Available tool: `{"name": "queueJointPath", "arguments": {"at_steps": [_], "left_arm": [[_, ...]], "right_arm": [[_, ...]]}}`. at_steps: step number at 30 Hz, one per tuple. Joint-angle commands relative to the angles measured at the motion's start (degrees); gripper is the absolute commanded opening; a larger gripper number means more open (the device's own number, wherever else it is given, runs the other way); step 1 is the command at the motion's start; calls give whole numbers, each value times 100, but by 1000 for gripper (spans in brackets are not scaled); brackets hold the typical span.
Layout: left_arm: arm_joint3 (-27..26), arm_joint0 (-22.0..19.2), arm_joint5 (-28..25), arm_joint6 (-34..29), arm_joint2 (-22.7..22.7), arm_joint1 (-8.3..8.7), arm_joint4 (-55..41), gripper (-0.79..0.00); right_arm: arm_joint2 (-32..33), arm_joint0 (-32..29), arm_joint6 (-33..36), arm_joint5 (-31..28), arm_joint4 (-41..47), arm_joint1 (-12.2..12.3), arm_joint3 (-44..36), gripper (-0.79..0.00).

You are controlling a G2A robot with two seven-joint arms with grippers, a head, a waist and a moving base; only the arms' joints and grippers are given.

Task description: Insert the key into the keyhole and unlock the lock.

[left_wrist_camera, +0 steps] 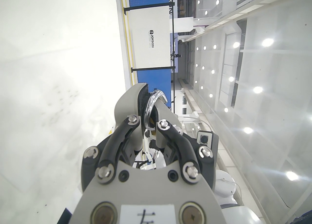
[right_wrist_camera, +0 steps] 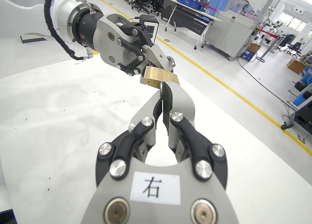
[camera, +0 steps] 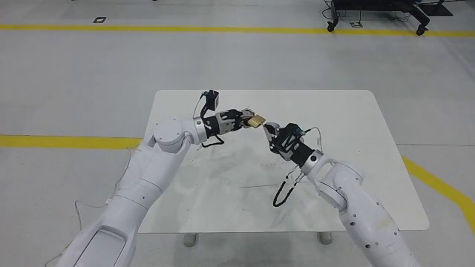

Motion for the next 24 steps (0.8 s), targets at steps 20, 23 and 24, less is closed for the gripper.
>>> {"name": "queueJointPath", "arguments": {"at_steps": [20,23,24], "left_arm": [[-141,-120,795,8,539,-11,1253,-785],[-177,-210,1222,-84,924,-80,1671,-785],[-145,-269,1429,-143,1069,-109,1823,-785]], "right_arm": [[1846,-966,-2193,-1514,239,324,-355,0],[2019,-1047,-2307,-1652,335,344,-351,0],[2019,-1047,-2307,-1652,335,344,-351,0]]}}
